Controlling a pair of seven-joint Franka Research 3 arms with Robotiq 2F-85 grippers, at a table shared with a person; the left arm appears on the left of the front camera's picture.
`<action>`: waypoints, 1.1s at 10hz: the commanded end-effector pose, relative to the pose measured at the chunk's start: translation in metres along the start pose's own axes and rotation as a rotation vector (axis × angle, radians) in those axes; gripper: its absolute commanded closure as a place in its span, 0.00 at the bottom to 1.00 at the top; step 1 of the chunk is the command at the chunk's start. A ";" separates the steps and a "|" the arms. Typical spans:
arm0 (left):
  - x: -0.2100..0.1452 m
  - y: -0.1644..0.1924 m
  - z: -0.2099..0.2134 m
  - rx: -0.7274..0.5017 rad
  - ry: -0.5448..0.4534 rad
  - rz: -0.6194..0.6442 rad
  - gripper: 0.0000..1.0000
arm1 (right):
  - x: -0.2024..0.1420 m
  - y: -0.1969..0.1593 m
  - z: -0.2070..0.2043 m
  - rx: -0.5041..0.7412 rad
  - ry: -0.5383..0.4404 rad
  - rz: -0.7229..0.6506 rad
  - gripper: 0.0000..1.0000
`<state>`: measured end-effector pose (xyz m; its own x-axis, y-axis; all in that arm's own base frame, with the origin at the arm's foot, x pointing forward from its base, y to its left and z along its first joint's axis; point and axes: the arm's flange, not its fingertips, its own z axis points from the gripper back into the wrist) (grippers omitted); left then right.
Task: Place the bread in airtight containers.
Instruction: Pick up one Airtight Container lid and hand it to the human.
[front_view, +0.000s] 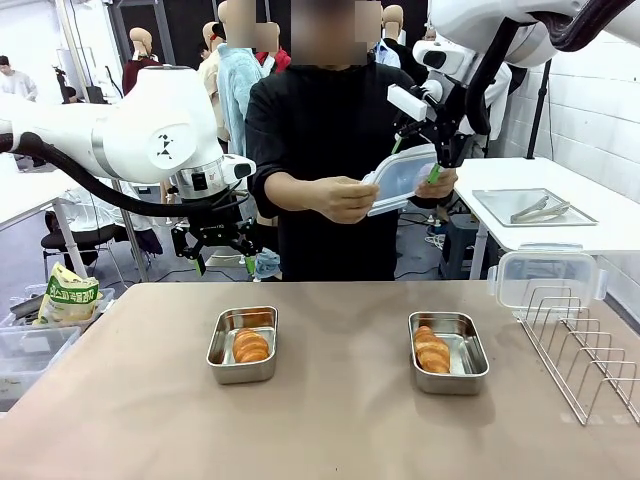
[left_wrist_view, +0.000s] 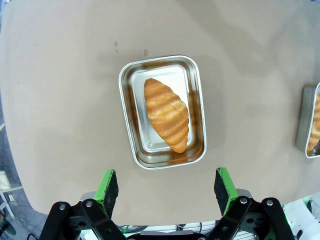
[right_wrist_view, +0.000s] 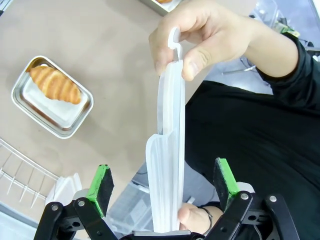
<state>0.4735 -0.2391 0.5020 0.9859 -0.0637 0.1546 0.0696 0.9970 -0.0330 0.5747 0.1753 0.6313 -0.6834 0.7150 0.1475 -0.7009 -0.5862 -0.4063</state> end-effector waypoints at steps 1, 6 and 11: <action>0.000 0.001 0.002 0.013 -0.007 0.003 0.00 | 0.000 0.000 0.001 -0.014 -0.007 -0.007 0.00; 0.000 0.001 0.002 0.013 -0.007 0.003 0.00 | 0.000 0.000 0.001 -0.014 -0.007 -0.007 0.00; 0.000 0.001 0.002 0.013 -0.007 0.003 0.00 | -0.052 0.031 0.080 -0.064 0.156 -0.060 0.00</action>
<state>0.4736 -0.2390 0.5021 0.9859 -0.0633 0.1549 0.0692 0.9971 -0.0330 0.5681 0.1186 0.6770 -0.6278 0.7743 0.0795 -0.7123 -0.5304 -0.4596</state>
